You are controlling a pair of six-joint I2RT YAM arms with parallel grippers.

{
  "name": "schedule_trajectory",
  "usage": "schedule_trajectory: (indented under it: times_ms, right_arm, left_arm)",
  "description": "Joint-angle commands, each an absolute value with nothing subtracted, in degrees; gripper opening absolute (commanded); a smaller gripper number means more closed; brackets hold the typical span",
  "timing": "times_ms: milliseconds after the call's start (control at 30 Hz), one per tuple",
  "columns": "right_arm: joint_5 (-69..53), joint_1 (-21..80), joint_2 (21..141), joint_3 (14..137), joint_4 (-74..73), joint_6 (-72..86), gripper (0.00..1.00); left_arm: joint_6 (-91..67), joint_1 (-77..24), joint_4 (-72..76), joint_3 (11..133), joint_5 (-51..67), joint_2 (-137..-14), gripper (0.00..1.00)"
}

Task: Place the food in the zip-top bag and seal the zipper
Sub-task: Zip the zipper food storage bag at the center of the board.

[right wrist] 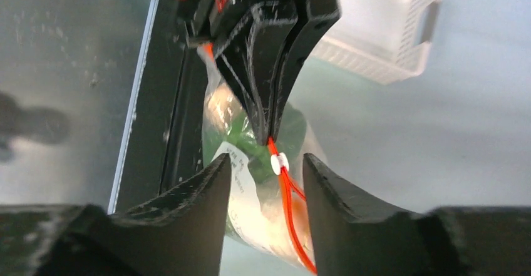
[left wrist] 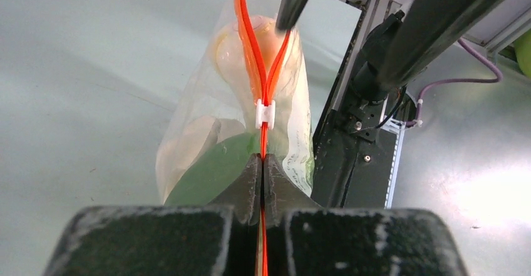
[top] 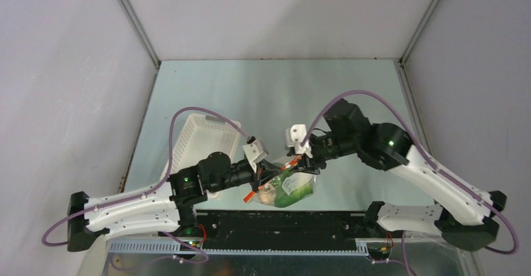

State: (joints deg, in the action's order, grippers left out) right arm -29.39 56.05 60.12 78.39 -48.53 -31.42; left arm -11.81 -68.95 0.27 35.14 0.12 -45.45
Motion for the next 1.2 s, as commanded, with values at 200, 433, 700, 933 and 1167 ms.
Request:
schedule_trajectory:
  times_ms: [200,433,700,933,1167]
  right_arm:
    - [-34.32,56.45,69.17,86.71,-64.53,-44.07,0.40]
    - [-34.35,56.49,71.78,86.32,-59.50,-42.79,0.42]
    - [-36.91,56.44,75.36,87.17,-59.38,-43.32,0.43]
    - [-35.53,56.60,76.05,87.41,-62.90,-42.68,0.22]
    - [-33.00,56.55,75.48,87.12,-64.21,-41.65,0.28]
  left_arm:
    - [-9.42,-69.24,0.98,38.36,1.34,-42.47,0.00]
    - [-9.16,-69.47,1.30,38.21,2.55,-41.86,0.00]
    - [-9.05,-69.69,1.41,37.81,2.20,-41.64,0.00]
    - [-9.51,-69.96,1.06,37.36,0.29,-41.65,0.00]
    - [-10.19,-70.05,1.73,36.17,-1.69,-40.75,0.00]
